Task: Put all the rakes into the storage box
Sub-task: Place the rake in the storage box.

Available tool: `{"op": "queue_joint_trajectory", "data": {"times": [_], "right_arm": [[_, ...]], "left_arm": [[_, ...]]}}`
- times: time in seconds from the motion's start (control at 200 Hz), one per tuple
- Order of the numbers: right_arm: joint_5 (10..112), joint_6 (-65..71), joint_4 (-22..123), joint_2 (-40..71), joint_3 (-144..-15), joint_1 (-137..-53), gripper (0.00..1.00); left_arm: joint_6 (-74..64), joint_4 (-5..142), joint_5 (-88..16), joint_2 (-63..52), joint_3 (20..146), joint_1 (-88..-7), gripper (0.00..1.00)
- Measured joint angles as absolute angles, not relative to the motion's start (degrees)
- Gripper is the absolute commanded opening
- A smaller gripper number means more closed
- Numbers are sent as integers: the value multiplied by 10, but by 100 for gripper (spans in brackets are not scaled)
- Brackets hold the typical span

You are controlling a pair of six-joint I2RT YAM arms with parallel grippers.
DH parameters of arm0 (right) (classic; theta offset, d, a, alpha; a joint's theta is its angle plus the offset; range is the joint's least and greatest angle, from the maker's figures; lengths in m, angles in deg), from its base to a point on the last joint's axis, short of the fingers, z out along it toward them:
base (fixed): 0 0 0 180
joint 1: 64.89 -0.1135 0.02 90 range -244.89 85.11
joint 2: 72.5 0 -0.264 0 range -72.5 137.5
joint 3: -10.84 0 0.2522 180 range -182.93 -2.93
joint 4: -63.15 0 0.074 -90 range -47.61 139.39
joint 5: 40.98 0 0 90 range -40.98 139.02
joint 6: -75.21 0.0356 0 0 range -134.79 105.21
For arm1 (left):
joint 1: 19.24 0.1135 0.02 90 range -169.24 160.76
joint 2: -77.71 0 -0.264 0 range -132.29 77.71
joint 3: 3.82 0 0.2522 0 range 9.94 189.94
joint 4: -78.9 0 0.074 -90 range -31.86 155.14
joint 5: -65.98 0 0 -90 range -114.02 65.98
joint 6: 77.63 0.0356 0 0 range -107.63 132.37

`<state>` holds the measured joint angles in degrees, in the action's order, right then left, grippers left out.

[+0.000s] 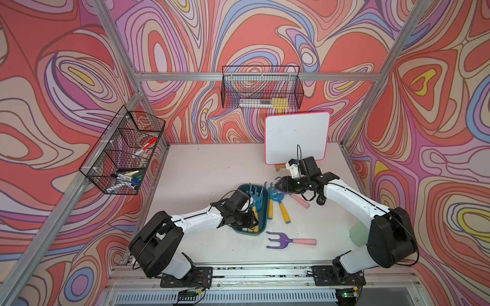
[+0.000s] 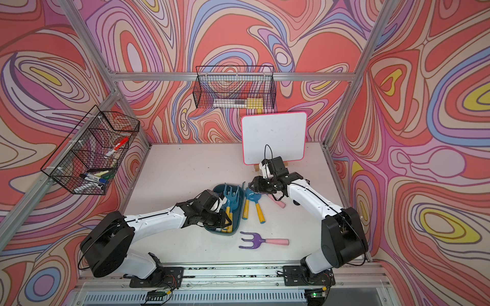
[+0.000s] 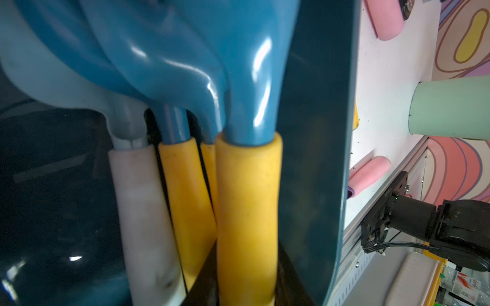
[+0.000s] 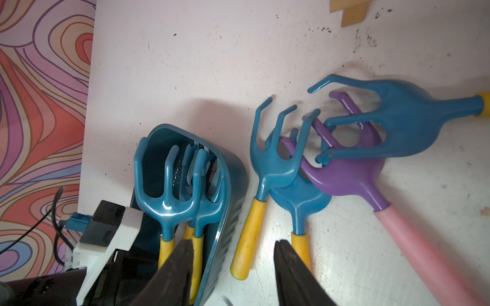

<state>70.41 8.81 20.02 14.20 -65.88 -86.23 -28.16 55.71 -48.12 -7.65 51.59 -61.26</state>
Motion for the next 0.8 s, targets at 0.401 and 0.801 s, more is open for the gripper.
{"op": "queue_joint_trajectory", "data": {"times": [0.401, 0.801], "right_arm": [[698, 88, 198, 143, -656, -862, 51], [672, 87, 192, 145, -651, -862, 58]], "left_arm": [[-296, 558, -486, -82, 508, -613, 42], [-277, 300, -219, -83, 711, -612, 47]]}}
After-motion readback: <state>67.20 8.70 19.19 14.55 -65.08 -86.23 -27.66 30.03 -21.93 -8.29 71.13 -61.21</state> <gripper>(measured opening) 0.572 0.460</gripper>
